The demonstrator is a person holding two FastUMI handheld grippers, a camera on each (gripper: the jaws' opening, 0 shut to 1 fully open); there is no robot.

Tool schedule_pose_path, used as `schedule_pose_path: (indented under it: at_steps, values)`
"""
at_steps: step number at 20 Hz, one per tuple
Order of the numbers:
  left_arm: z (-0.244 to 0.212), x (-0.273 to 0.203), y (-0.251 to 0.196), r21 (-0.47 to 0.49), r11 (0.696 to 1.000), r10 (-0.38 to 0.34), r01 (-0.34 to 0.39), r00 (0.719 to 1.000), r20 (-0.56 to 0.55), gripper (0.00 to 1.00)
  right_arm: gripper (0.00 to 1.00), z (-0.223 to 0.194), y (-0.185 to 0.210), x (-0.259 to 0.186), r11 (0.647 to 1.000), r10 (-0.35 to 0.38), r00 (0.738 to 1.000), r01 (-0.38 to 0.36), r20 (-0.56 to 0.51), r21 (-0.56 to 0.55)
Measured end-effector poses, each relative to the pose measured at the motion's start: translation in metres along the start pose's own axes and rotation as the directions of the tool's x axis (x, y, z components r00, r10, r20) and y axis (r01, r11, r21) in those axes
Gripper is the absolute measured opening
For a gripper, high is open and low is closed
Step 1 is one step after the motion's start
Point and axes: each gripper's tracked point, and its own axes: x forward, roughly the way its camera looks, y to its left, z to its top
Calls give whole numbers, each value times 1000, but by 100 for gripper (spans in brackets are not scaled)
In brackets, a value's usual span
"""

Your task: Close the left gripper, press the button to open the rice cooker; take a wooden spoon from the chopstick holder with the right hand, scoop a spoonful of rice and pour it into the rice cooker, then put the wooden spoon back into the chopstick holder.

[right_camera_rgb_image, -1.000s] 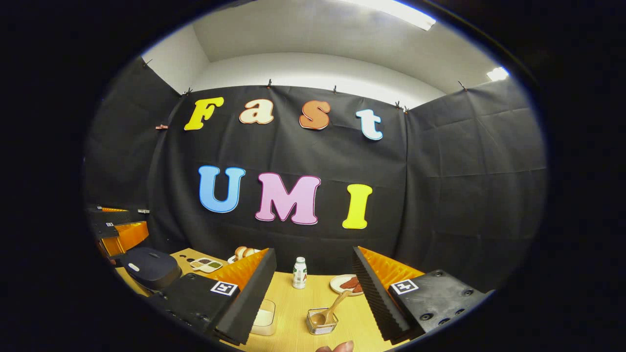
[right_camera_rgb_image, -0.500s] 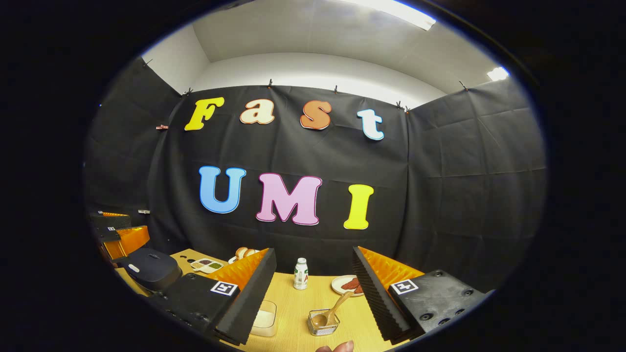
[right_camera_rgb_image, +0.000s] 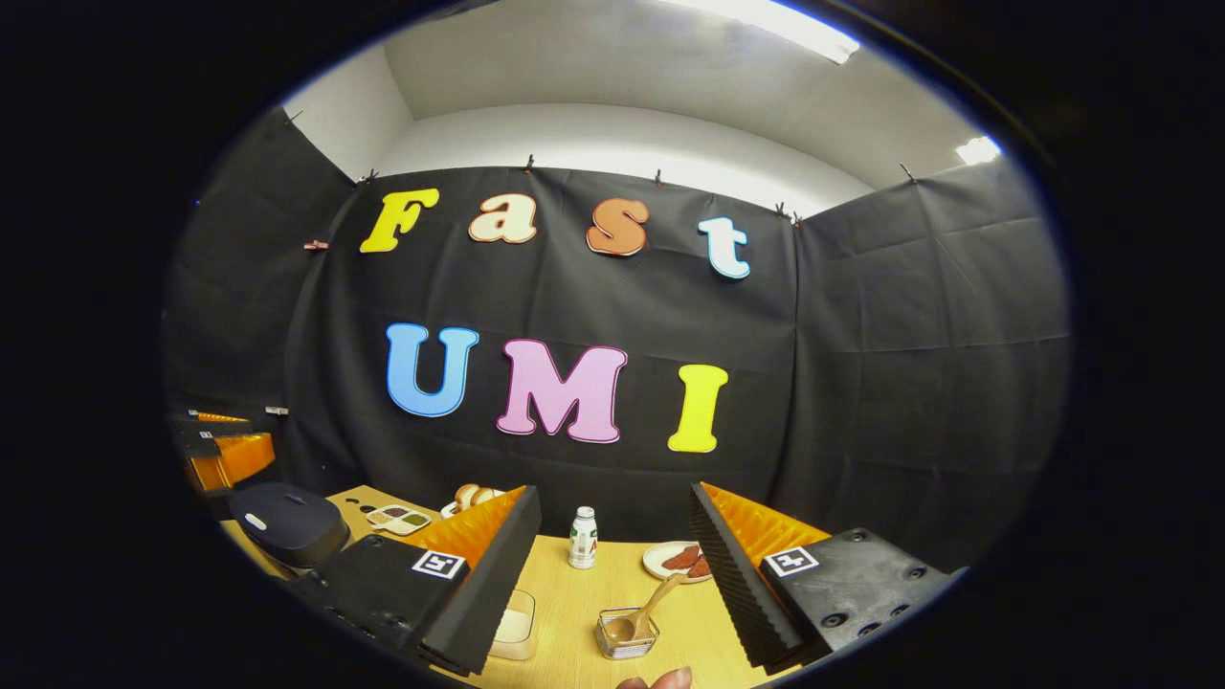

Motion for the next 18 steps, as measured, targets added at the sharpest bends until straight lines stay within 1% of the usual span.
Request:
schedule_pose_path:
  at_steps: [1,3,4,5,6,8,9,10,11,12,13,15,16,17,18]
  values:
    - [0,0,1,-9,1000,-4,4,1000,-4,45,97,0,0,0,1000,1,1000,-1,1,1]
    - [-4,2,17,-11,1000,24,-25,1000,-15,21,97,0,1,1,1000,4,1000,-4,0,4]
    - [-7,1,21,-8,1000,19,-19,1000,-20,10,97,-1,0,1,1000,4,1000,-4,-2,4]
    - [-13,3,22,-10,1000,3,-4,999,-34,8,97,-1,0,1,1000,3,1000,-3,-3,2]
    - [-21,3,30,-13,1000,3,-4,999,-53,5,97,-1,1,1,1000,4,1000,-4,-2,-1]
    - [-38,3,59,-30,999,31,-35,994,-108,4,97,-1,1,1,1000,2,1000,-2,-1,-6]
    - [-45,4,74,-53,997,48,-55,990,-130,7,97,-2,1,2,1000,0,1000,0,-2,-7]
    - [-54,6,85,-79,995,50,-63,986,-157,3,97,-3,1,3,1000,0,1000,0,-5,-6]
    - [-67,7,99,-84,993,69,-87,979,-191,5,97,-2,0,4,1000,-2,1000,2,-6,-6]
    - [-82,7,113,-76,991,85,-106,968,-234,3,97,-2,0,3,1000,-5,1000,5,-5,-7]
    - [-99,8,126,-73,990,94,-119,956,-279,4,97,-2,0,3,1000,-8,1000,8,-4,-7]
    - [-126,8,142,-86,986,103,-141,932,-347,5,97,-3,0,4,1000,-12,1000,12,-5,-9]
    - [-137,6,147,-88,984,111,-154,922,-371,7,97,-3,0,4,1000,-15,1000,15,-6,-11]
    - [-148,6,152,-88,983,114,-162,910,-400,5,97,-3,0,4,1000,-17,1000,17,-7,-13]
    - [-158,6,155,-86,982,116,-167,899,-422,5,97,-3,0,4,1000,-17,1000,17,-8,-14]
